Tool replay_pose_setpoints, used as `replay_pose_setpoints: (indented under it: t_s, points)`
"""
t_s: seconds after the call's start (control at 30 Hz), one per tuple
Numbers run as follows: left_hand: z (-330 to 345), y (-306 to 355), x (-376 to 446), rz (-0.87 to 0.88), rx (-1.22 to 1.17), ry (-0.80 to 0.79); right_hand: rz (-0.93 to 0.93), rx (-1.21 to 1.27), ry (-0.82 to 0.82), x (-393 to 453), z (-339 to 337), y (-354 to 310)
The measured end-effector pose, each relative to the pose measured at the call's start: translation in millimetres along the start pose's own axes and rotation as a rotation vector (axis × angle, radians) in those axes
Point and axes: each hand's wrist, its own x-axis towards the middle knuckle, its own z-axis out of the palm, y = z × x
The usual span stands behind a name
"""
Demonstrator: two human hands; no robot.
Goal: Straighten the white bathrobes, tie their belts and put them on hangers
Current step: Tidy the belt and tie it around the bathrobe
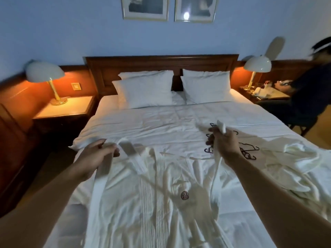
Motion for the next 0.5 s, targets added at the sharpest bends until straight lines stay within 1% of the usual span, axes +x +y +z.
replay_pose_setpoints:
  t_s: [0.13, 0.23, 0.3, 0.37, 0.5]
  points:
    - [-20, 36, -19, 0.135, 0.078, 0.024, 0.028, -0.094, -0.051, -18, 22, -29]
    - [-36, 47, -21, 0.203, 0.145, 0.124, 0.037, -0.104, -0.033, -35, 27, -40]
    - [-40, 49, -20, 0.241, 0.172, 0.162, 0.045, -0.088, 0.004, -42, 25, -39]
    - [-39, 45, -19, 0.295, 0.174, 0.156, 0.04, -0.081, 0.02, -53, 22, -32]
    - [-26, 30, -15, 0.366, 0.223, 0.212, 0.013, -0.127, 0.048, -68, 12, -21]
